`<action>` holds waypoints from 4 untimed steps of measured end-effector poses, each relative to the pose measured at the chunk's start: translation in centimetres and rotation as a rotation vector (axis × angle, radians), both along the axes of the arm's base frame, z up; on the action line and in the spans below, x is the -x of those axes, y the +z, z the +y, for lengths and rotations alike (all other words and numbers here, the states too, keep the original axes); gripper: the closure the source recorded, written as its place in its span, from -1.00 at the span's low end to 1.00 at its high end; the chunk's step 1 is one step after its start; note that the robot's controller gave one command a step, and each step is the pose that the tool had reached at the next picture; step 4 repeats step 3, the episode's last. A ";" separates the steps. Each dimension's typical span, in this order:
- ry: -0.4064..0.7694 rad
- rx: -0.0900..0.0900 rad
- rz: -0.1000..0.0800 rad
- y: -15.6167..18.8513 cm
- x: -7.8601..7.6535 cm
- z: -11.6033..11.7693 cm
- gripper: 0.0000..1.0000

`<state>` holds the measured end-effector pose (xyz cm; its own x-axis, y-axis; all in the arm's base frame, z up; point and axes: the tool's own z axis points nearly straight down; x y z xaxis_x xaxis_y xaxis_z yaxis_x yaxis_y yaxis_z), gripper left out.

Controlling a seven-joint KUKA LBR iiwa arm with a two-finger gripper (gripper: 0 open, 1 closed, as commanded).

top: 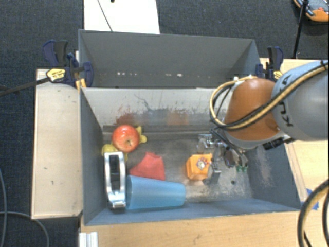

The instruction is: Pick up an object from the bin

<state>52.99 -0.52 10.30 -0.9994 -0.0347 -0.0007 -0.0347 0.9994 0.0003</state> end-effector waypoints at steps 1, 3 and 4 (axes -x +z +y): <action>0.041 0.000 0.001 -3.3 -0.9 0.7 1.00; 0.027 0.000 -0.001 17.0 0.7 2.9 1.00; 0.027 0.000 -0.001 17.0 0.7 2.9 1.00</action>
Offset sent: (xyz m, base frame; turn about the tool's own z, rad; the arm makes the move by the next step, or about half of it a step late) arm 0.0000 0.0000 0.0000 0.0000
